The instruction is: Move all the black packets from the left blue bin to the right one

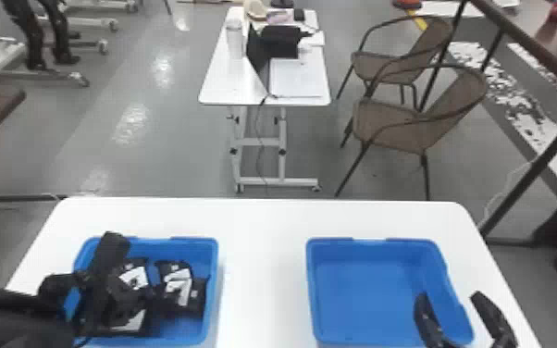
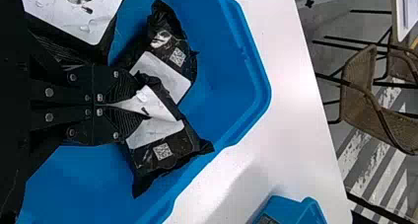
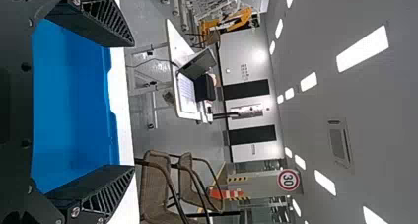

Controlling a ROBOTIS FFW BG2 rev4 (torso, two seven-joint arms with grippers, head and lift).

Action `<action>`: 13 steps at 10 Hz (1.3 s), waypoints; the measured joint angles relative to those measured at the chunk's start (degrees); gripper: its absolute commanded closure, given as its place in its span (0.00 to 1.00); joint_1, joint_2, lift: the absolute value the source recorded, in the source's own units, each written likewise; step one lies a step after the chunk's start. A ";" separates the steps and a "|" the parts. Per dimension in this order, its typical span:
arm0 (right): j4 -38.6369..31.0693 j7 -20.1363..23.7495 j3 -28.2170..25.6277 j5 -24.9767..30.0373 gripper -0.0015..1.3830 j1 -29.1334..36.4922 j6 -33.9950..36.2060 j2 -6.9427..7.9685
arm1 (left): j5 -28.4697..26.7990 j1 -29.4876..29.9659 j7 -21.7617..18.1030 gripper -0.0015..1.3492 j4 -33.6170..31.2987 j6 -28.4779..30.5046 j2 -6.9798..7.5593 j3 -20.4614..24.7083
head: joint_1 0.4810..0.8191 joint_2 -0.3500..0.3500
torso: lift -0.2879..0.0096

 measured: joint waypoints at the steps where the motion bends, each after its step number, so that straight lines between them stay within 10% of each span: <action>1: 0.00 0.01 0.08 -0.01 0.10 -0.06 0.00 0.00 | 1.67 1.36 -1.49 0.90 -4.27 0.89 -0.04 1.00 | 0.63 0.45 | 0.97; 6: -1.79 1.63 1.54 -1.52 0.10 -1.22 1.26 0.00 | 21.91 6.34 -3.13 0.90 -23.43 3.86 0.25 -0.28 | 0.63 0.35 | 0.97; 13: -1.26 2.21 12.09 -6.01 0.10 -10.28 3.01 0.00 | 29.53 -12.03 -2.59 0.90 -0.54 -10.44 -4.11 -19.52 | 0.63 0.25 | 0.97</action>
